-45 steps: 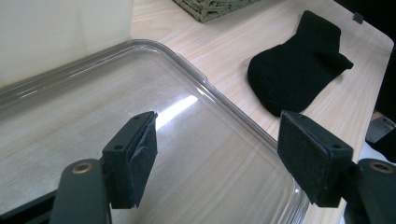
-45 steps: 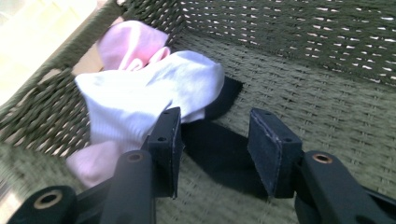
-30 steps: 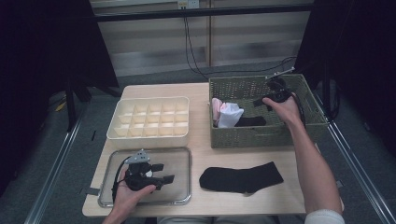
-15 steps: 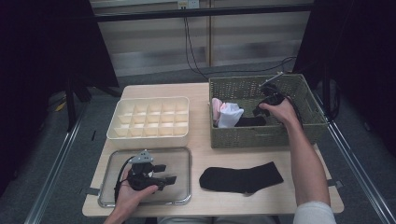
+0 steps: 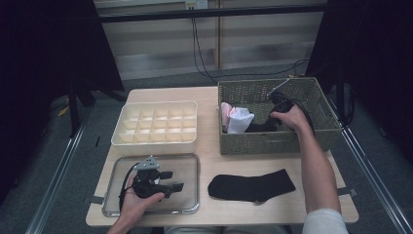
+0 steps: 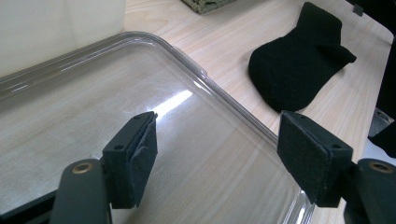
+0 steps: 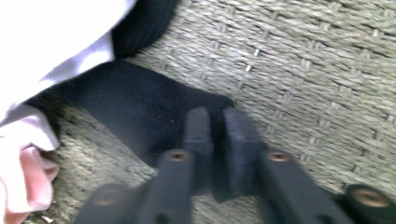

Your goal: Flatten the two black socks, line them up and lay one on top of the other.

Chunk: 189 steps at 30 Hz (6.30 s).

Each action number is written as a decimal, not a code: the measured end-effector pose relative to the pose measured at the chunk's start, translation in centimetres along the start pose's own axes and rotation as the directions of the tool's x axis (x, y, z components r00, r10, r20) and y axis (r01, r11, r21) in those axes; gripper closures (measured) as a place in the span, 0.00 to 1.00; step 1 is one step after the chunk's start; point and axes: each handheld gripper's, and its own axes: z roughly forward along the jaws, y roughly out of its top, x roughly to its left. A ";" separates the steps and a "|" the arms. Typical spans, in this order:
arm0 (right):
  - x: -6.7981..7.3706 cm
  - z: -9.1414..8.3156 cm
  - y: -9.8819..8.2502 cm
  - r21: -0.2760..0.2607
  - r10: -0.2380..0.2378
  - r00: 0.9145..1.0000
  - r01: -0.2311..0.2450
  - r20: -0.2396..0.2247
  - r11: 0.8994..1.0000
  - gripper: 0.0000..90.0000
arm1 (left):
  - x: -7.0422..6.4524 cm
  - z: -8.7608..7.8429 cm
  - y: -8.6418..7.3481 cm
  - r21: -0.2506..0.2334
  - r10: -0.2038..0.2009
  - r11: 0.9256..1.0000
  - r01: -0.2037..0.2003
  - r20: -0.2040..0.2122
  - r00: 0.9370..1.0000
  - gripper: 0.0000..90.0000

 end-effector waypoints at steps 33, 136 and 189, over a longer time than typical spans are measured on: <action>-0.1 -5.4 -0.8 -0.361 0.013 0.986 -0.073 -0.166 0.930 1.00 | 0.5 0.3 0.1 -0.004 -0.011 1.000 0.011 -0.007 1.000 0.32; 9.5 -26.0 -5.8 -0.855 -0.347 0.899 -0.057 -0.269 0.515 1.00 | 0.5 0.1 0.2 -0.028 -0.012 1.000 0.011 -0.037 0.999 0.26; 16.8 -23.2 -13.5 -0.833 -0.508 0.816 0.060 -0.276 0.550 1.00 | -0.6 1.0 1.3 -0.041 0.031 0.999 -0.031 -0.006 1.000 0.38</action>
